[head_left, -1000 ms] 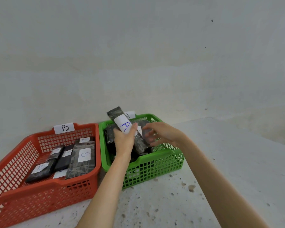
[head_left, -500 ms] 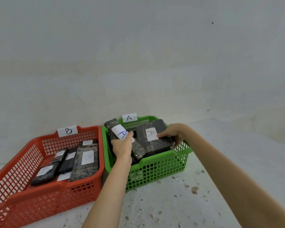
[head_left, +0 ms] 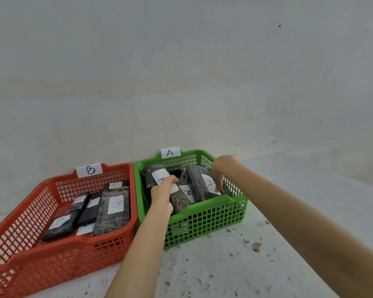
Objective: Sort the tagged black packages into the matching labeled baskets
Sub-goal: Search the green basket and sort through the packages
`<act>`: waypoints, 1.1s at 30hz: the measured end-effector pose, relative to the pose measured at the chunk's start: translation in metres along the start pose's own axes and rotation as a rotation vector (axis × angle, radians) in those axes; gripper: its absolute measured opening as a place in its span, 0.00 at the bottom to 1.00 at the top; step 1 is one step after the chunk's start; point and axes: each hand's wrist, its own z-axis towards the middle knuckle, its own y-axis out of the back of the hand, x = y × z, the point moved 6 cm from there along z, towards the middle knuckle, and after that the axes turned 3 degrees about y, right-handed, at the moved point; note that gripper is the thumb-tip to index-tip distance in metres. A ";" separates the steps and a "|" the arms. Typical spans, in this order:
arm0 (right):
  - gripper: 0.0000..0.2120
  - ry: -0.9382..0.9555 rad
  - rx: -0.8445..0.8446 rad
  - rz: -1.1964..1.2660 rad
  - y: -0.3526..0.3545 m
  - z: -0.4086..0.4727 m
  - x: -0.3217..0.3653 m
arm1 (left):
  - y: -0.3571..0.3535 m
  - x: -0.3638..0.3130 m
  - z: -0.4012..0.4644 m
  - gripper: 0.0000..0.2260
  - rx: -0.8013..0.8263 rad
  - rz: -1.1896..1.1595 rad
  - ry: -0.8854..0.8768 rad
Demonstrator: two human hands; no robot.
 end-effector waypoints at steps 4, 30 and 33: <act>0.14 0.070 -0.481 0.264 0.022 0.008 0.017 | -0.001 0.002 0.004 0.24 0.030 0.030 0.033; 0.27 0.463 -0.267 -0.274 0.007 -0.001 0.074 | 0.011 -0.003 0.008 0.24 -0.117 0.001 -0.087; 0.30 0.410 -0.267 -0.355 0.020 -0.005 0.060 | 0.012 -0.002 0.010 0.24 -0.132 0.000 -0.041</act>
